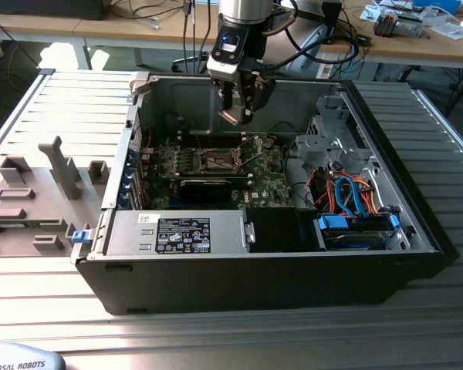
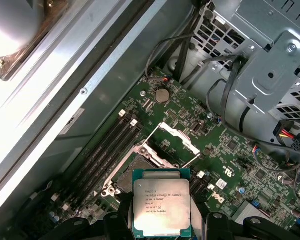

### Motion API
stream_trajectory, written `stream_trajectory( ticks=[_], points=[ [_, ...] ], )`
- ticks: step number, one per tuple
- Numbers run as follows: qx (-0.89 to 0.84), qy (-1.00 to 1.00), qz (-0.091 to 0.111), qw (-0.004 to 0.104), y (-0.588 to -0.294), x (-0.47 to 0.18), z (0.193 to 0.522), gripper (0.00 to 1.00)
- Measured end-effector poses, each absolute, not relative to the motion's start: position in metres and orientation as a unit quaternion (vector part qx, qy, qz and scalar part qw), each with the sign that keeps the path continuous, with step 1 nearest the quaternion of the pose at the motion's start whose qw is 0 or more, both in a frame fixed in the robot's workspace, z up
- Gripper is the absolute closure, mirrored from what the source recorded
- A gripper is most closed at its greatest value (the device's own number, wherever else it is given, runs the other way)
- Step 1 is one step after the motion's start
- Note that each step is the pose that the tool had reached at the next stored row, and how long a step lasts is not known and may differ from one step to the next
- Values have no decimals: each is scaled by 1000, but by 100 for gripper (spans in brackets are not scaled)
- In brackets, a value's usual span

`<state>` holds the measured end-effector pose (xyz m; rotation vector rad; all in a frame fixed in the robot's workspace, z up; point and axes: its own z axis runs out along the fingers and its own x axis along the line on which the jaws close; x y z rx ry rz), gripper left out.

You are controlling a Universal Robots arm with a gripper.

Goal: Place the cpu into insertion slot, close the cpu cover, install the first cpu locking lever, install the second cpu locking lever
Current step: 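Place the cpu into insertion slot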

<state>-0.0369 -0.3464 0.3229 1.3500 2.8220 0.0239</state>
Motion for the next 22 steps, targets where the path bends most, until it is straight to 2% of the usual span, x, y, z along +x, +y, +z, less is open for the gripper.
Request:
stream_trajectory(
  ticks=[22],
  points=[
    [441,898,8,7,-346,-37,322,46]
  ],
)
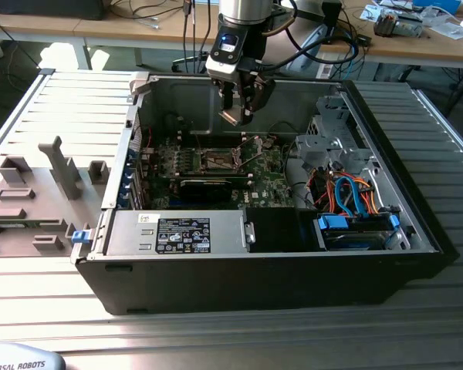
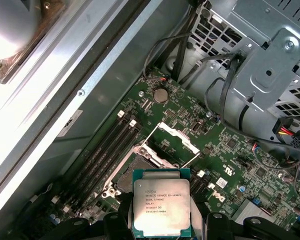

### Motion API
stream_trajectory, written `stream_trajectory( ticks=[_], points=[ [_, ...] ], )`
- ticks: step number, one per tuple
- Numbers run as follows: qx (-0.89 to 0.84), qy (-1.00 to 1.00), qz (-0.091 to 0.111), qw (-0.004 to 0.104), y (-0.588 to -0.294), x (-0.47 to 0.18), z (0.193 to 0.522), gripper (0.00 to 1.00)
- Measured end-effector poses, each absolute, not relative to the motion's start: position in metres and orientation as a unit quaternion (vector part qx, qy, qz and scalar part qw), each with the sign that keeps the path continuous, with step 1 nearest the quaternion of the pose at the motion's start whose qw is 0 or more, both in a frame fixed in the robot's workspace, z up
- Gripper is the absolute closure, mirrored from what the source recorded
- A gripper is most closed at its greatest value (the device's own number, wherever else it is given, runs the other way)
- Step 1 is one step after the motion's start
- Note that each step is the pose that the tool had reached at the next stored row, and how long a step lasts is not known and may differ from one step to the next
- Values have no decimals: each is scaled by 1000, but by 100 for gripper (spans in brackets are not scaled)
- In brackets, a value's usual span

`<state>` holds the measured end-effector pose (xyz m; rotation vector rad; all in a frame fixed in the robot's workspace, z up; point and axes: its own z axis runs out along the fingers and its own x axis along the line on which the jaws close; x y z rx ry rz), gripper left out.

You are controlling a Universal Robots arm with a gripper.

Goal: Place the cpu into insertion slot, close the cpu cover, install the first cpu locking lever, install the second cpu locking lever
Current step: 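Place the cpu into insertion slot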

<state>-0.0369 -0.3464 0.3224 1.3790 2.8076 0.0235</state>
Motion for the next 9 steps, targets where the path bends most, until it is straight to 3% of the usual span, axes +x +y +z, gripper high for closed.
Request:
stream_trajectory(
  ticks=[9],
  points=[
    [444,896,7,7,-346,-37,322,46]
  ],
)
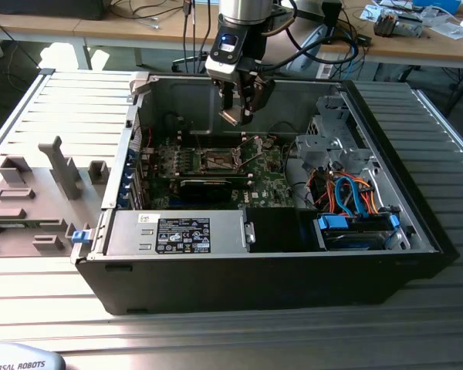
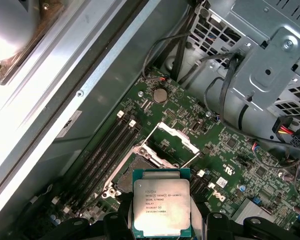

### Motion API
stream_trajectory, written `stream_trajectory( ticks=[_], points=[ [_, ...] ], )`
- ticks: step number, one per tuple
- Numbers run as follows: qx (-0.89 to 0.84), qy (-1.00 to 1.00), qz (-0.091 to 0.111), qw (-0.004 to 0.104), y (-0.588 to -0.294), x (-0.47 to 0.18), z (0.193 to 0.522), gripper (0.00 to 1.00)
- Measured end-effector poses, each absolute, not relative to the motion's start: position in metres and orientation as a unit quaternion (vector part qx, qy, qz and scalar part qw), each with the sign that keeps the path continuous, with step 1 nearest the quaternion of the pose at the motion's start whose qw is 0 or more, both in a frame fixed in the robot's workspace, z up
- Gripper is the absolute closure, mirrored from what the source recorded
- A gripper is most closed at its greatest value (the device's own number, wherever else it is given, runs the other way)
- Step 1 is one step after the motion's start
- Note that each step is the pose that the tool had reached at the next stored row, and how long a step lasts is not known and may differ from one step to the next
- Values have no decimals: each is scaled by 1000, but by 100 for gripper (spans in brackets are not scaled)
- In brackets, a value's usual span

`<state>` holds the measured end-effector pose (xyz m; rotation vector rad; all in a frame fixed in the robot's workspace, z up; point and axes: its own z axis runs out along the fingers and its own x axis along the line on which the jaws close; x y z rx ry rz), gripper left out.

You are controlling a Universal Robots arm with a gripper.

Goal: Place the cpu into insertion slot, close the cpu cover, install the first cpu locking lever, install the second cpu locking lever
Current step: 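Place the cpu into insertion slot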

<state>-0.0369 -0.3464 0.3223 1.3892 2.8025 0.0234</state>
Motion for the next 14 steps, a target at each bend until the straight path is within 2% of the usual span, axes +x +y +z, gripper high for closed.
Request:
stream_trajectory(
  ticks=[14],
  points=[
    [451,892,7,7,-346,-37,322,46]
  ],
)
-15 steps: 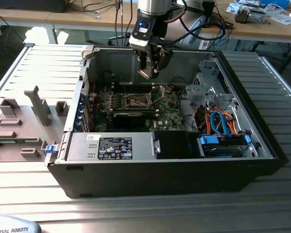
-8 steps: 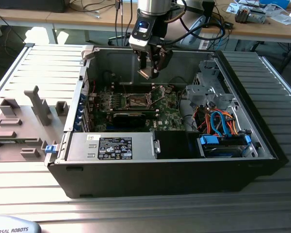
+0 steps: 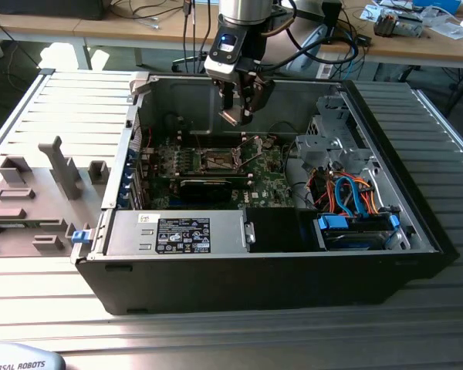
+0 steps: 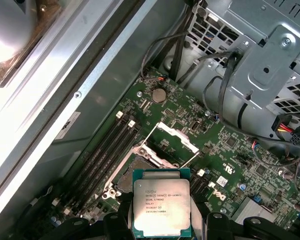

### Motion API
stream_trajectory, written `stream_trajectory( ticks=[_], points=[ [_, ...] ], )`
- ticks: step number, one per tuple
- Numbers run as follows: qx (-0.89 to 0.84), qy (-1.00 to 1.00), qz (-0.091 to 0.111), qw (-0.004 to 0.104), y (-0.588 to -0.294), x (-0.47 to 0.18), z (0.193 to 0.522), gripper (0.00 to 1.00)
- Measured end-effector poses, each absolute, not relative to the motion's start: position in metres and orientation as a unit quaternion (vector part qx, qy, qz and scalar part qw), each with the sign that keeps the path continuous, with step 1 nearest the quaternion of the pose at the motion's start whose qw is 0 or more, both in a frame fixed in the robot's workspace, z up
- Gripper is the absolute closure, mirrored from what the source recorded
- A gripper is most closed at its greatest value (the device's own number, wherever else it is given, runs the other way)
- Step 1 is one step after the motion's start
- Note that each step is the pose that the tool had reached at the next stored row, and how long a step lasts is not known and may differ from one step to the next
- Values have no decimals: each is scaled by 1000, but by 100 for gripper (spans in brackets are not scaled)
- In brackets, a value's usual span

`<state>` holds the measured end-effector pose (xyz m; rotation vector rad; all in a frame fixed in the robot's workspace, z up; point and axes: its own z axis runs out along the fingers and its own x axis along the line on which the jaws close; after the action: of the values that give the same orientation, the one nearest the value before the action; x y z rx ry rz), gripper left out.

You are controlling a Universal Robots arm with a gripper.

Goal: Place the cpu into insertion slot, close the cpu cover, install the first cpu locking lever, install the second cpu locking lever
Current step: 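Place the cpu into insertion slot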

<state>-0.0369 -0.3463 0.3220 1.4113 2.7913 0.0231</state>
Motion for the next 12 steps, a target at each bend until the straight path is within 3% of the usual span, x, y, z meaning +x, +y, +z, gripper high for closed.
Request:
stream_trajectory(
  ticks=[12],
  points=[
    [456,890,7,7,-346,-37,322,46]
  ],
)
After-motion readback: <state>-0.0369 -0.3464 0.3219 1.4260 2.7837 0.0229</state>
